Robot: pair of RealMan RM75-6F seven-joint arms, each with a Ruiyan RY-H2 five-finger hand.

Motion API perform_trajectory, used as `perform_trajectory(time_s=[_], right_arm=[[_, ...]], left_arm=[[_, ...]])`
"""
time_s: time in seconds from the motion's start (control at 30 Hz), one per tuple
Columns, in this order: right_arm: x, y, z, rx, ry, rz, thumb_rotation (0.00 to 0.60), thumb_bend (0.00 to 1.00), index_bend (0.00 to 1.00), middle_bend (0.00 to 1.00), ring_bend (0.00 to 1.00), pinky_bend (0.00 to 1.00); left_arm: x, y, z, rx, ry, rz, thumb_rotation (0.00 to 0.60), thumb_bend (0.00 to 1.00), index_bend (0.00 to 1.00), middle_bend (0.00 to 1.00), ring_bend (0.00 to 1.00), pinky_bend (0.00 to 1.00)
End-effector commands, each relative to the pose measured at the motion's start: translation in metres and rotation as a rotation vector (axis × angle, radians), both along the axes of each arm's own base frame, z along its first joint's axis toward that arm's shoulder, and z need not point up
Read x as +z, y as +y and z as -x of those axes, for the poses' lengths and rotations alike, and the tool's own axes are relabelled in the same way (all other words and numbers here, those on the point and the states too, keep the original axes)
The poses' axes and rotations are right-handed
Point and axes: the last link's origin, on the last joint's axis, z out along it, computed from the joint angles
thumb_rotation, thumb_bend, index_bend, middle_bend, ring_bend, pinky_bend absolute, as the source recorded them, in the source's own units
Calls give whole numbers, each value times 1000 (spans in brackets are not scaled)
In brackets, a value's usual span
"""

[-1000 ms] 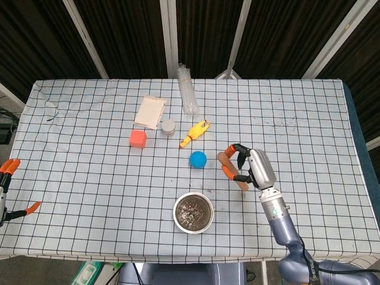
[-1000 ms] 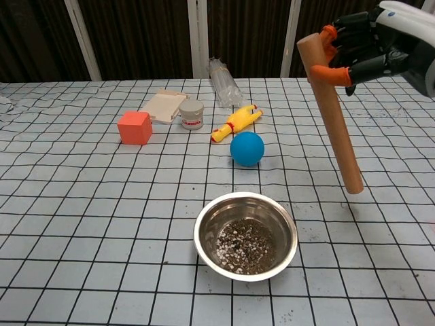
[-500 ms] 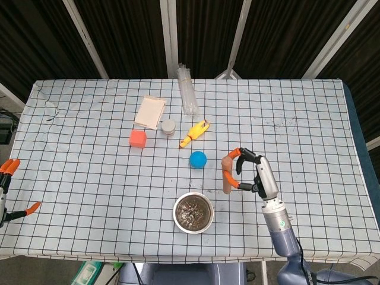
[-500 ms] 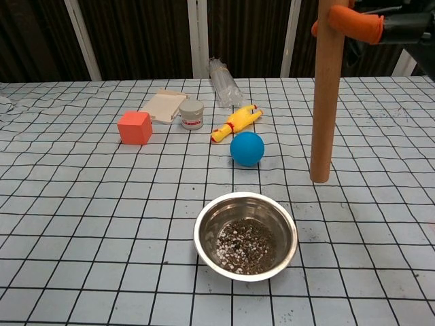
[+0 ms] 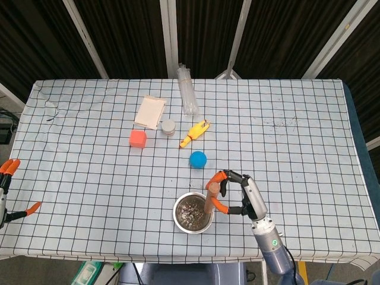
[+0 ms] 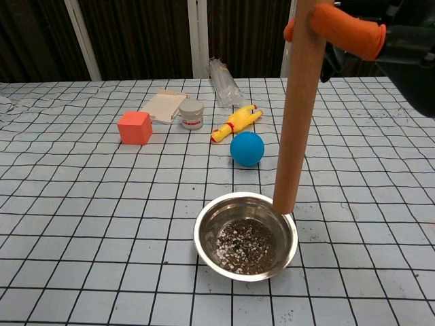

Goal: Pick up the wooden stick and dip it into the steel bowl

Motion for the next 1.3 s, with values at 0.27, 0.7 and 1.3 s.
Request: perform_trajectory(time_s=[0.27, 0.7, 1.3], right_arm=[[-28, 3, -2, 19, 50, 73, 600, 416, 860, 640, 711, 623], [-56, 10, -4, 49, 89, 79, 600, 415, 861, 640, 711, 623], [-78, 14, -4, 36, 118, 65, 600, 416, 860, 640, 711, 623]], left_arm=[[0, 1, 1, 3, -1, 0, 600, 63, 0, 0, 0, 0], [0, 1, 2, 1, -3, 6, 600, 62, 0, 0, 0, 0], [1, 1, 2, 1, -6, 8, 600, 62, 0, 0, 0, 0]])
